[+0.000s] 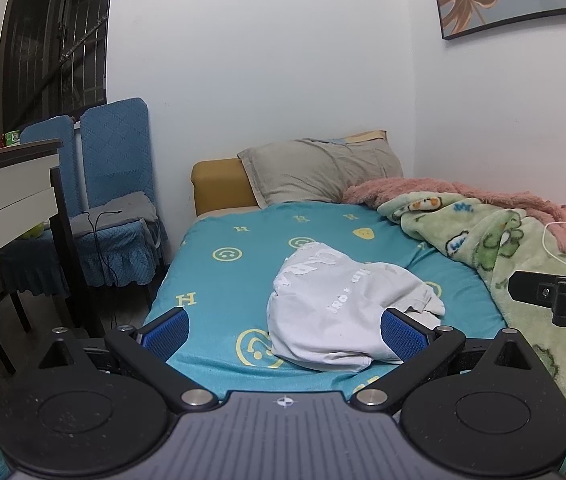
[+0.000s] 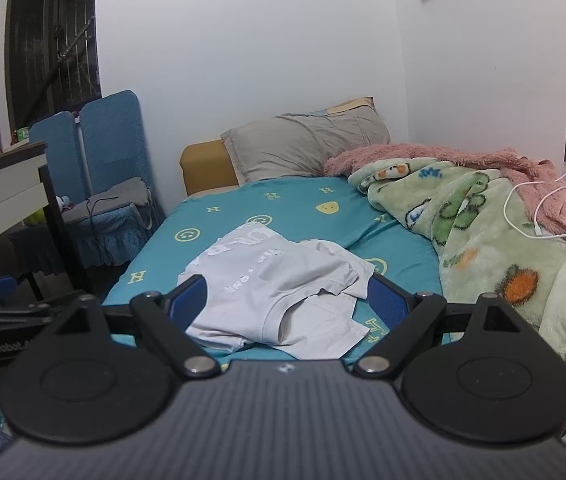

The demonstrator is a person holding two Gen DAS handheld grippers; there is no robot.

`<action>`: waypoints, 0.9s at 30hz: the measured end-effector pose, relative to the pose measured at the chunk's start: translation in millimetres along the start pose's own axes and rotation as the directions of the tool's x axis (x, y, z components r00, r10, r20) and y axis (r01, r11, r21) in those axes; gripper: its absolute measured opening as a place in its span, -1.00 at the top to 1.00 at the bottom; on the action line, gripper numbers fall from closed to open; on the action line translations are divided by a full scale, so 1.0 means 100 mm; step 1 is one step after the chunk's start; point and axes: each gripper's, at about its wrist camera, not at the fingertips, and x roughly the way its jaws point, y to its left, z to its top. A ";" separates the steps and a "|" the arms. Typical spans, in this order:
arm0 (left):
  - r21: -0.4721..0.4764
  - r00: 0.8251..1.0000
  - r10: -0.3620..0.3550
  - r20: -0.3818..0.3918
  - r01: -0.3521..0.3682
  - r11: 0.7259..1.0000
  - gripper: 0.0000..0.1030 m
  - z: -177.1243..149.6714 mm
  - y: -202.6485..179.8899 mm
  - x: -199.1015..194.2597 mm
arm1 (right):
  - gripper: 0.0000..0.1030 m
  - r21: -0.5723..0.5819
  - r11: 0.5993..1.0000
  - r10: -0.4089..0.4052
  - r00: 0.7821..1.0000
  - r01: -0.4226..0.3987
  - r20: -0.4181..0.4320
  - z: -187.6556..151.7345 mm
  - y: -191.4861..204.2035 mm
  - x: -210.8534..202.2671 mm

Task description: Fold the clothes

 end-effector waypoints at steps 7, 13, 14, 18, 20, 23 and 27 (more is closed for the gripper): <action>-0.002 1.000 -0.015 0.001 0.015 1.000 -1.00 -0.01 -0.01 0.01 | -0.72 0.004 1.000 -0.027 1.000 0.027 -0.004 0.01 0.00 0.01; -0.033 1.000 -0.020 0.013 0.021 0.999 -1.00 -0.01 0.08 0.04 | -0.72 0.058 0.997 -0.045 0.999 0.046 -0.016 0.13 0.08 0.07; -0.040 1.000 -0.013 0.014 0.014 0.999 -1.00 -0.02 0.10 0.05 | -0.72 0.077 0.996 -0.040 0.999 0.041 -0.015 0.17 0.12 0.08; -0.057 1.000 -0.002 0.022 0.003 0.998 -1.00 -0.03 0.17 0.08 | -0.72 0.116 0.993 -0.020 0.999 0.016 0.034 0.48 0.39 0.12; -0.063 1.000 -0.011 0.028 0.012 0.998 -1.00 -0.06 0.21 0.10 | -0.72 0.151 0.989 -0.003 0.998 -0.007 0.061 0.69 0.50 0.15; -0.061 1.000 -0.007 0.029 0.009 0.998 -1.00 -0.10 0.24 0.12 | -0.72 0.168 0.985 0.007 0.991 -0.029 0.134 0.95 0.63 0.15; -0.058 0.999 0.011 0.030 -0.010 0.998 -1.00 -0.13 0.26 0.16 | -0.72 0.070 0.998 -0.003 0.976 -0.012 0.218 1.08 0.69 0.15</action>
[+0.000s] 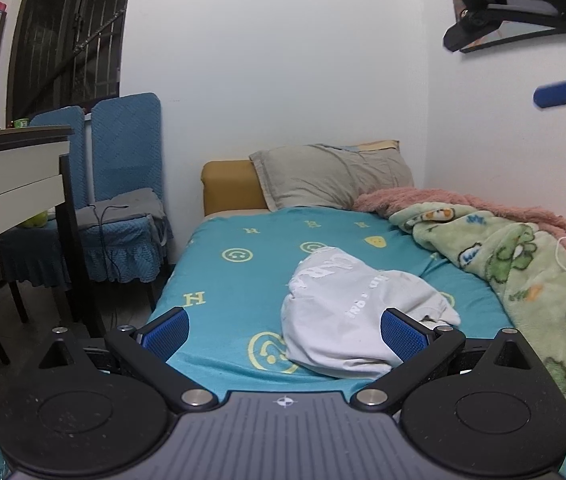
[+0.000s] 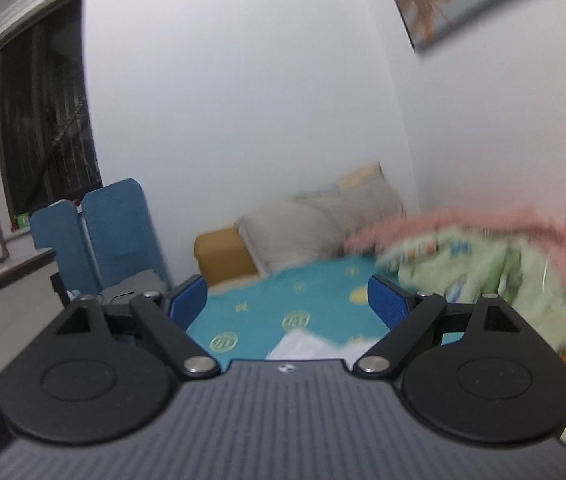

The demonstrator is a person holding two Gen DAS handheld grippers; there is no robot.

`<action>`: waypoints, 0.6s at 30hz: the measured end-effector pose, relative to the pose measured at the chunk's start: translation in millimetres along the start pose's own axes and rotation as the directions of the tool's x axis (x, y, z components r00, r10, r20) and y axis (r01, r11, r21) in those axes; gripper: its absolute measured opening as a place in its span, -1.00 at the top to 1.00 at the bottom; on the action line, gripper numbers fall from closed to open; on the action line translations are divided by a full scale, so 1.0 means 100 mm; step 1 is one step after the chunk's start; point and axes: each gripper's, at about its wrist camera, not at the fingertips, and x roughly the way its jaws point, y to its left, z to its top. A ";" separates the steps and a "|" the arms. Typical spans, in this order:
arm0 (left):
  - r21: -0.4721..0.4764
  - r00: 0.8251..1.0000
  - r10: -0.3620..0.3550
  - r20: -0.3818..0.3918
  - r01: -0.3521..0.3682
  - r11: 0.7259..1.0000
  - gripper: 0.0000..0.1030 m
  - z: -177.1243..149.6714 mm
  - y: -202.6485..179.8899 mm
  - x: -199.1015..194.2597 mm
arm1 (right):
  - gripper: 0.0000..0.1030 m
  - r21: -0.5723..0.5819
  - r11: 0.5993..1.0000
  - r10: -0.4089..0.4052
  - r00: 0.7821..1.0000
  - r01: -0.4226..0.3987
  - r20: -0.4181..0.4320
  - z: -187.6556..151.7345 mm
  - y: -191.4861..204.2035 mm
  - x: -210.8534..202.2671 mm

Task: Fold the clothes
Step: 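Lower the left tool onto the white T-shirt and pinch its edge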

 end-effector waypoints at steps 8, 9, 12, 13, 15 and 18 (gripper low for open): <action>0.026 0.998 -0.056 0.000 0.056 0.998 -1.00 -0.10 -0.10 0.20 | -0.72 -0.031 0.999 0.027 0.994 -0.030 -0.110 -0.39 -0.61 0.09; 0.048 0.998 -0.065 -0.024 0.067 0.997 -1.00 -0.11 -0.15 0.28 | -0.72 -0.018 1.000 0.019 0.993 -0.021 -0.113 -0.41 -0.71 0.08; 0.125 0.991 -0.081 -0.102 0.094 0.988 -1.00 -0.14 -0.39 0.57 | -0.72 0.052 0.999 -0.007 0.992 0.014 -0.126 -0.44 -1.03 0.07; 0.148 0.988 -0.090 -0.125 0.108 0.983 -1.00 -0.15 -0.49 0.68 | -0.72 0.087 0.996 -0.018 0.991 0.029 -0.132 -0.44 -1.15 0.08; 0.184 0.979 -0.121 -0.165 0.151 0.971 -0.99 -0.20 -0.70 0.91 | -0.72 0.143 0.986 -0.058 0.986 0.080 -0.154 -0.48 -1.37 0.11; 0.255 0.963 -0.167 -0.211 0.219 0.942 -0.99 -0.29 -1.05 1.28 | -0.72 0.166 0.962 -0.180 0.959 0.219 -0.220 -0.60 -1.59 0.22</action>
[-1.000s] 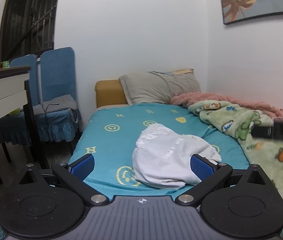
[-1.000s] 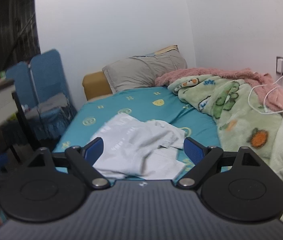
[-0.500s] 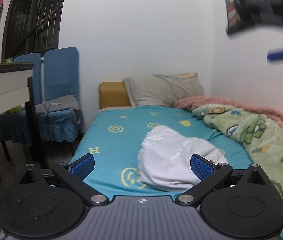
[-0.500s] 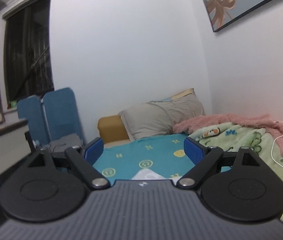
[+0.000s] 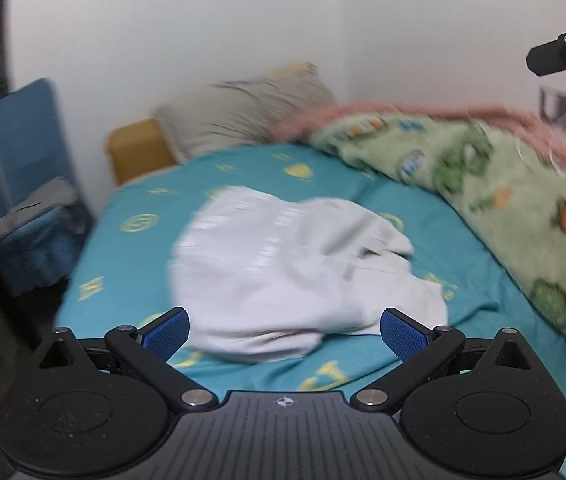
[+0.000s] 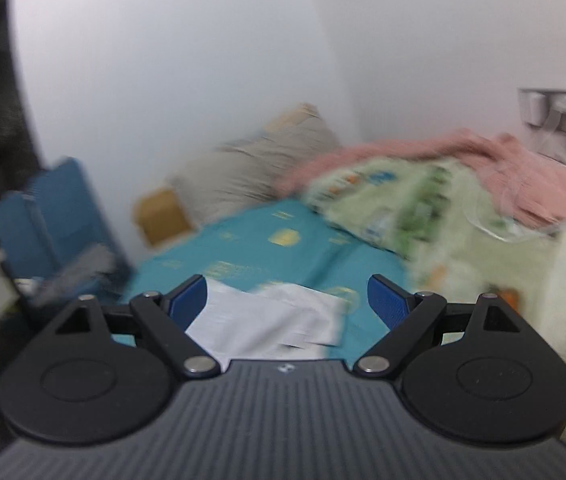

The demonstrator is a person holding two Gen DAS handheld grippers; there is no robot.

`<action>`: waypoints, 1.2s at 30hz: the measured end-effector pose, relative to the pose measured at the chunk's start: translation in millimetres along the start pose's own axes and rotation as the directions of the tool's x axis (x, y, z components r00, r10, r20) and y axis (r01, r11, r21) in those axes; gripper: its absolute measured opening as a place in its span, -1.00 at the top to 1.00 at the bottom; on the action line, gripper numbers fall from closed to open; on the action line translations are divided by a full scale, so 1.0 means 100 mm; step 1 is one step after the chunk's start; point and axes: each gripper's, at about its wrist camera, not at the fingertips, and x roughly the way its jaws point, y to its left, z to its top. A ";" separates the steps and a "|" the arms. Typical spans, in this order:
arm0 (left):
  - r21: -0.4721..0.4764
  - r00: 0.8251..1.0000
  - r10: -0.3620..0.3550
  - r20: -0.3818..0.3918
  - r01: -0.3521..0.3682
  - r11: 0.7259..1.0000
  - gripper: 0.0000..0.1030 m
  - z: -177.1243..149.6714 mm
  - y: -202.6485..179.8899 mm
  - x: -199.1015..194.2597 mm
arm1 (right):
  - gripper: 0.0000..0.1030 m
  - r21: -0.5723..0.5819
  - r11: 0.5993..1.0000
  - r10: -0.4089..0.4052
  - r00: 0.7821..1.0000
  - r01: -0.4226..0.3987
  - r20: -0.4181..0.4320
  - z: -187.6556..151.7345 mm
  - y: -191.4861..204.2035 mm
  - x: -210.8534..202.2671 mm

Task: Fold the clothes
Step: 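Lower the left tool onto the white T-shirt and pinch its edge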

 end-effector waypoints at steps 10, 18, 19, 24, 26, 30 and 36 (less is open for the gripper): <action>0.164 0.994 -0.048 -0.096 0.064 0.984 0.15 -0.10 -0.41 1.11 | -0.72 0.223 0.969 -0.089 0.992 0.108 -0.093 -0.05 -0.63 0.51; -0.052 0.991 -0.133 0.031 0.134 0.990 0.74 0.01 0.04 0.59 | -0.72 0.248 0.966 -0.058 0.995 0.075 -0.075 -0.13 -0.57 0.64; -0.069 0.990 -0.135 0.050 0.138 0.988 0.74 0.04 0.09 0.49 | -0.72 0.244 0.967 -0.055 0.996 0.071 -0.070 -0.15 -0.53 0.63; -0.141 0.976 -0.151 0.155 0.173 0.975 0.75 0.16 0.40 -0.14 | -0.72 0.209 0.978 -0.004 0.998 0.016 -0.058 -0.25 -0.30 0.58; -0.160 0.969 -0.161 0.187 0.192 0.968 0.75 0.15 0.50 -0.39 | -0.72 0.158 0.987 0.048 0.997 -0.038 -0.063 -0.30 -0.13 0.53; -0.207 0.958 -0.183 0.219 0.229 0.951 0.75 0.04 0.65 -0.69 | -0.72 0.054 0.987 0.154 0.980 -0.148 -0.123 -0.48 0.27 0.42; -0.334 0.948 -0.228 0.222 0.293 0.896 0.75 -0.09 0.93 -0.70 | -0.72 -0.102 0.958 0.235 0.939 -0.268 -0.252 -0.83 0.84 0.54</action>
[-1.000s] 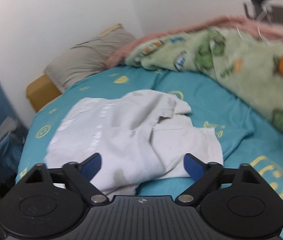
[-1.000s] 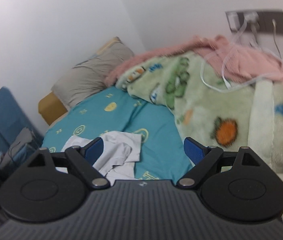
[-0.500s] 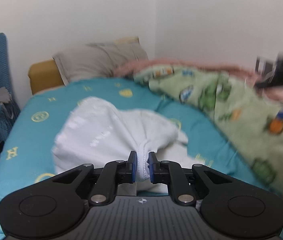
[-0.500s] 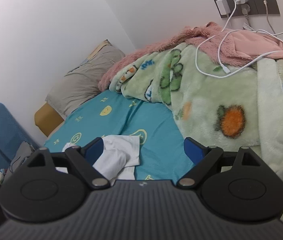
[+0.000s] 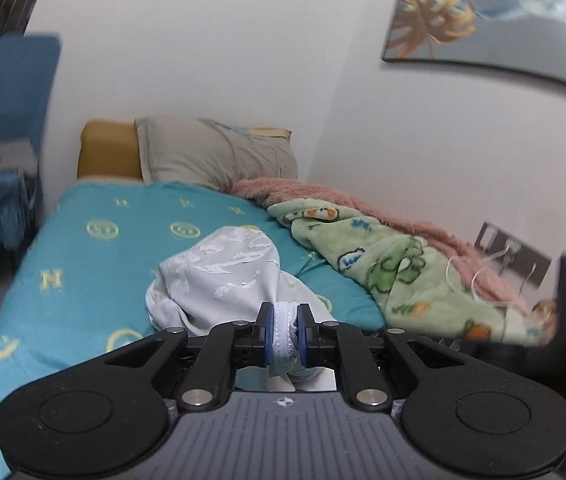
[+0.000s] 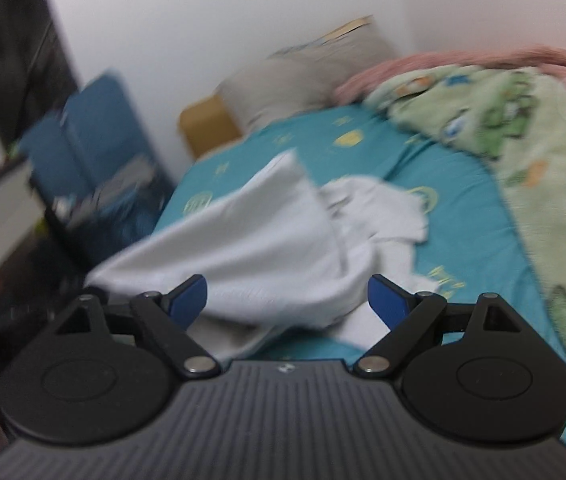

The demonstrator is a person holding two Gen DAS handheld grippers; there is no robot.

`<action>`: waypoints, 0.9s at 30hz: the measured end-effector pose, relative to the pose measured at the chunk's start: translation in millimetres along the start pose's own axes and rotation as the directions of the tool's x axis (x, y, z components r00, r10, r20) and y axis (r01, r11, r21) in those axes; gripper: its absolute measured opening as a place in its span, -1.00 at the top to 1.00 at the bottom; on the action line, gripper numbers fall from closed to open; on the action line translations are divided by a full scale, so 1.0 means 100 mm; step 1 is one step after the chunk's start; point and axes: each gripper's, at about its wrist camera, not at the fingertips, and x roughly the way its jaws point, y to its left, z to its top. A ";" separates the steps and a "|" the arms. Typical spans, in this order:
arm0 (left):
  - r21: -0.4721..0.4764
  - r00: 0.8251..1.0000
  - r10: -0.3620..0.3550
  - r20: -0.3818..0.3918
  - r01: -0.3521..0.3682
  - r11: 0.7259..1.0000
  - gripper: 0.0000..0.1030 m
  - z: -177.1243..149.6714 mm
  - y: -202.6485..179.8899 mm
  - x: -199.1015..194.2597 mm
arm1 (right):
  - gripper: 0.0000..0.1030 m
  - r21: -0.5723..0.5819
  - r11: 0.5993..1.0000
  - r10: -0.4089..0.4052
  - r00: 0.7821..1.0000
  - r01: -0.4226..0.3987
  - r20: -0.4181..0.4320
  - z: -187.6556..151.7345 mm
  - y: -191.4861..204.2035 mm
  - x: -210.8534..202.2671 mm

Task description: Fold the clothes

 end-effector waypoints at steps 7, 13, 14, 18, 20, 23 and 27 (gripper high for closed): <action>-0.066 1.000 0.000 0.006 0.000 0.998 0.74 0.00 0.21 0.07 | -0.72 -0.069 0.996 0.054 0.995 -0.060 -0.085 -0.08 0.19 0.59; -0.094 1.000 0.010 -0.020 -0.012 0.995 0.74 -0.04 0.31 0.14 | -0.72 0.129 0.991 0.043 0.998 -0.048 0.046 0.06 -0.17 0.66; -0.090 1.000 0.010 -0.022 -0.012 0.996 0.74 -0.05 0.30 0.16 | -0.72 0.138 0.990 0.030 0.998 -0.037 0.054 0.08 -0.20 0.69; -0.063 1.000 0.021 -0.023 -0.022 0.998 0.74 -0.07 0.21 0.21 | -0.72 0.127 0.991 -0.040 0.999 0.041 -0.012 0.05 -0.27 0.87; -0.061 0.999 0.028 -0.024 -0.030 0.998 0.74 -0.09 0.19 0.23 | -0.72 0.112 0.991 -0.072 0.997 0.075 -0.028 0.02 -0.29 0.91; -0.065 0.999 0.036 -0.015 -0.037 0.997 0.74 -0.09 0.17 0.23 | -0.72 0.089 0.985 -0.146 0.989 0.148 -0.021 0.01 -0.37 0.93; -0.083 0.999 0.044 -0.004 -0.044 0.996 0.74 -0.08 0.18 0.22 | -0.72 0.134 0.965 -0.225 0.974 0.224 -0.007 0.06 -0.53 0.87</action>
